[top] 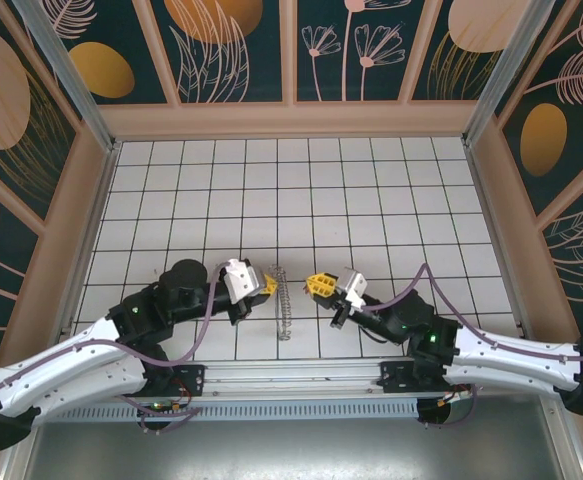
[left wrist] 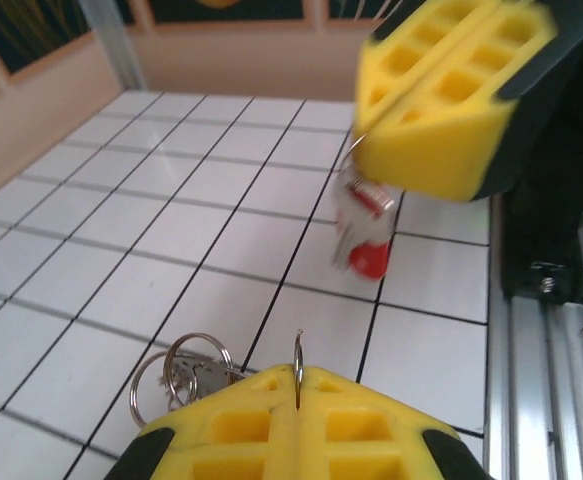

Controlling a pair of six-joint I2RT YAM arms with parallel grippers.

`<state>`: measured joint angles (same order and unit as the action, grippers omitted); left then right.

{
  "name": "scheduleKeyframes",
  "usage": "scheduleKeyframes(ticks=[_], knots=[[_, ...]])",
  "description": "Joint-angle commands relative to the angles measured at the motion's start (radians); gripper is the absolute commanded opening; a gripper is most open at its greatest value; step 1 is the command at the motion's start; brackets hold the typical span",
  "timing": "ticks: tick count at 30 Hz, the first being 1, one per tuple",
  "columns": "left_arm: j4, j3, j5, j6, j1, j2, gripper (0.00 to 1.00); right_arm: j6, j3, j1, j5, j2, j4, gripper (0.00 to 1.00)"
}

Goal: Put the keys on the keyring

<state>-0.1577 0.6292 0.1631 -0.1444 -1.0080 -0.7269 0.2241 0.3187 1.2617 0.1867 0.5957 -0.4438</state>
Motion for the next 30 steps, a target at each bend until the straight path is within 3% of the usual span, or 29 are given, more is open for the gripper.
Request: scheduleKeyframes(ticks=[1, 7, 15, 22, 30], knots=[[-0.027, 0.015, -0.12, 0.077, -0.003, -0.023, 0.0, -0.045, -0.022, -0.033, 0.017, -0.01, -0.024, 0.0], [-0.028, 0.006, -0.222, 0.124, -0.004, -0.088, 0.0, -0.086, -0.052, -0.112, -0.033, -0.01, -0.045, 0.0], [0.093, -0.02, -0.288, 0.164, 0.013, -0.238, 0.0, -0.103, -0.093, -0.126, -0.025, -0.068, -0.053, 0.0], [0.181, 0.006, -0.267, 0.169, 0.136, -0.368, 0.0, -0.109, -0.106, -0.127, 0.008, -0.13, -0.025, 0.0], [0.254, 0.036, -0.224, 0.237, 0.204, -0.579, 0.0, -0.11, -0.132, -0.127, 0.042, -0.184, -0.016, 0.0]])
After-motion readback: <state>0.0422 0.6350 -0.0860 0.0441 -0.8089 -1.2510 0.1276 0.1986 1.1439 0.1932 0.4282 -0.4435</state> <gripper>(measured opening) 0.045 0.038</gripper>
